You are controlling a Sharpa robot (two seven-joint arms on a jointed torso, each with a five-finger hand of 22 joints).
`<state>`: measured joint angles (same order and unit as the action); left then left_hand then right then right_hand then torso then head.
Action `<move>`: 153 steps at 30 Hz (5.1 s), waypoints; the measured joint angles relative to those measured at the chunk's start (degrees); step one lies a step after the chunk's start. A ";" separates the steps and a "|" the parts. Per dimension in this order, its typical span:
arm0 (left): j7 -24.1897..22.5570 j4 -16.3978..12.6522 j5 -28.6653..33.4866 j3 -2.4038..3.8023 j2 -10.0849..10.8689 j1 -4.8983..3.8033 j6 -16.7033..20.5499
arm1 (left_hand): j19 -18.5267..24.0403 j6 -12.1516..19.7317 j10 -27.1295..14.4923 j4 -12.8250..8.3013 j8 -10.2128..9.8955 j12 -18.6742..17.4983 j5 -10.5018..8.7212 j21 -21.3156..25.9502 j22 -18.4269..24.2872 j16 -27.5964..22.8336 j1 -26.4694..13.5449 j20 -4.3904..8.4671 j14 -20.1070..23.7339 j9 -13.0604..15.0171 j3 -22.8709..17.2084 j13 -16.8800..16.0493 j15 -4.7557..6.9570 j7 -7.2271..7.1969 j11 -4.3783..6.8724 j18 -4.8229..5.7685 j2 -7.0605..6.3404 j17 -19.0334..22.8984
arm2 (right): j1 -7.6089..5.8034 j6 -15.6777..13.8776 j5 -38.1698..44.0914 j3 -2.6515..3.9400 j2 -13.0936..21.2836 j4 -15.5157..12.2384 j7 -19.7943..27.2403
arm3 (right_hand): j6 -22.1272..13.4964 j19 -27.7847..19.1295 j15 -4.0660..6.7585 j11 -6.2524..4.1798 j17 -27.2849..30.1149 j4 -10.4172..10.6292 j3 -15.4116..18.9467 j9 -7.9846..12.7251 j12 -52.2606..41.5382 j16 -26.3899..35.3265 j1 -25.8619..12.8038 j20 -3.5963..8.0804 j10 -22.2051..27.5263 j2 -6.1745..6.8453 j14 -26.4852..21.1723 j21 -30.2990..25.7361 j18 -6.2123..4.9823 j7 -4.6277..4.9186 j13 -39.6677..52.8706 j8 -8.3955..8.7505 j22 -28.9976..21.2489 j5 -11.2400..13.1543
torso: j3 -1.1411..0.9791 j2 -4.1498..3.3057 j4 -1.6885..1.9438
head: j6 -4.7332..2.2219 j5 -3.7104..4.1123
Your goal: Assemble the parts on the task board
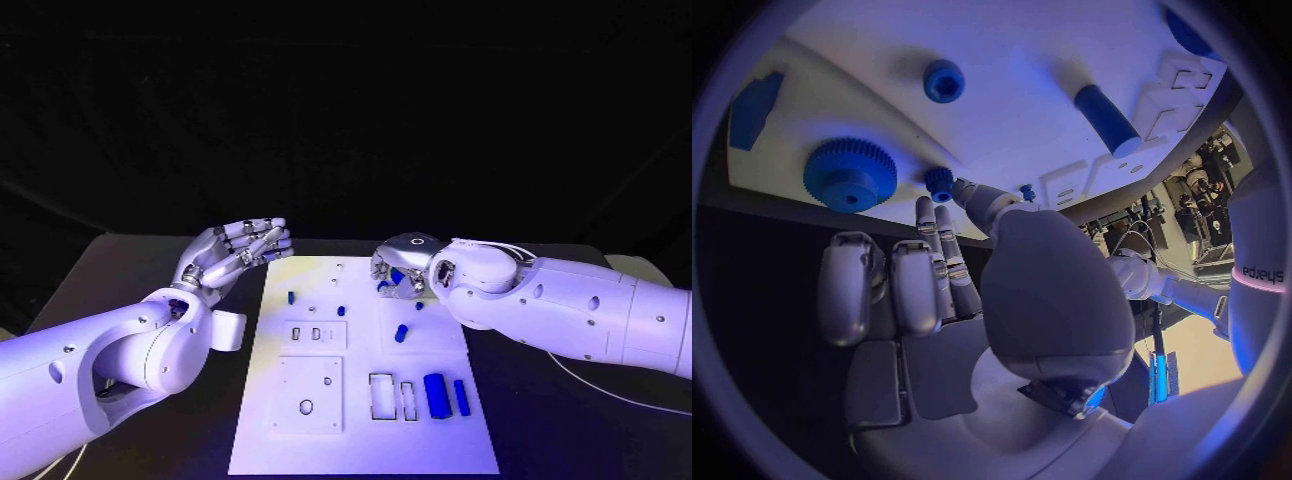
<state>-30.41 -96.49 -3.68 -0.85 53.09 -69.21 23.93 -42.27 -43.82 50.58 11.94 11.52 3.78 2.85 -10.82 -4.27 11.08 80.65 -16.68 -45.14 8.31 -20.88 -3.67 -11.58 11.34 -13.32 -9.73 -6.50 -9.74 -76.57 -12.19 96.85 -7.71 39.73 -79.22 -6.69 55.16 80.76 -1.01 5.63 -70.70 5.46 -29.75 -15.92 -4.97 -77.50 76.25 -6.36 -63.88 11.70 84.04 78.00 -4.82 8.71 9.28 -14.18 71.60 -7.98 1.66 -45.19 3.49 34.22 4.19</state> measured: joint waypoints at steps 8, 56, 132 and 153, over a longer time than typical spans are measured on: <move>0.85 0.02 0.00 0.00 0.27 -0.15 -0.08 | 0.00 0.00 0.00 -0.16 0.00 0.00 0.00 0.00 0.00 0.00 0.00 0.00 0.00 0.00 -0.16 0.00 0.00 0.00 0.00 0.00 0.00 0.00 | 0.05 0.07 0.16 0.00 0.41 -0.36 0.06 | 0.33 0.40 0.00 -0.22 -0.43 -0.09 -0.09 -0.33 -0.29 -0.54 0.00 -0.01 -0.22 0.00 0.00 0.68 0.86 -0.11 0.00 -0.39 0.99 -0.33 | 0.04 -0.44 0.20 | -0.08 0.47; 1.34 0.04 0.04 -0.01 0.54 -0.26 -0.05 | -0.01 -0.01 0.00 -0.16 0.00 0.00 0.00 0.00 0.04 0.00 0.01 -0.01 -0.01 0.01 -0.48 -0.02 0.01 0.00 0.01 0.00 0.00 0.03 | 0.03 -12.13 3.17 0.64 -0.55 -1.90 -1.60 | 2.46 2.85 0.94 0.10 -1.69 -4.32 -4.73 -4.45 -2.93 -2.38 2.66 0.61 -2.82 -2.03 -0.11 6.86 2.43 -0.82 0.45 -3.32 3.34 -0.45 | 0.54 -1.96 1.14 | -1.80 0.92; 1.26 -1.06 0.07 -0.01 1.17 -0.85 -0.06 | -0.01 -0.01 -0.21 -0.16 -0.24 0.00 0.00 0.00 0.07 0.00 -0.22 -0.01 -0.01 -0.10 -0.48 -0.02 0.01 0.00 -0.20 0.00 0.23 0.02 | 1.05 -17.53 2.26 0.70 -9.52 7.72 -0.84 | 1.85 2.85 0.93 0.08 -0.36 -4.28 -4.68 -5.13 -2.74 -2.38 1.68 0.61 -2.79 -1.73 -0.11 8.20 3.15 -0.64 0.47 -3.32 3.34 0.12 | 0.93 -2.96 1.66 | -1.27 0.27; 1.29 -0.71 0.08 -0.02 1.50 -0.93 -0.06 | -0.01 0.20 -0.20 -0.16 -0.24 0.00 0.00 0.00 0.06 -0.23 -0.22 -0.01 -0.01 -0.15 -0.47 -0.03 0.01 -0.21 -0.20 0.01 0.23 0.06 | 0.91 -18.47 0.75 1.09 -3.24 1.29 0.85 | -5.16 -2.91 -0.43 0.69 10.43 -1.35 -0.66 -4.67 0.16 5.01 -1.91 -1.03 4.48 1.28 -0.41 -2.78 0.85 0.92 -0.05 2.01 -2.26 3.42 | 0.86 -2.95 1.54 | -1.59 0.44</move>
<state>-29.12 -97.20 -3.60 -0.87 54.59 -70.14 23.88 -42.29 -43.62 50.38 11.77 11.28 3.78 2.85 -10.82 -4.21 10.86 80.43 -16.68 -45.15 8.17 -21.36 -3.70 -11.57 11.14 -13.53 -9.73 -6.27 -9.68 -75.66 -30.66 97.60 -6.63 36.49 -77.93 -5.84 50.01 77.85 -1.44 6.32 -60.27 4.10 -30.41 -20.59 -4.81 -72.50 74.35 -7.39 -59.40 12.97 83.63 75.21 -3.97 9.63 9.22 -12.17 69.34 -4.56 2.52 -48.14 5.03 32.62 4.63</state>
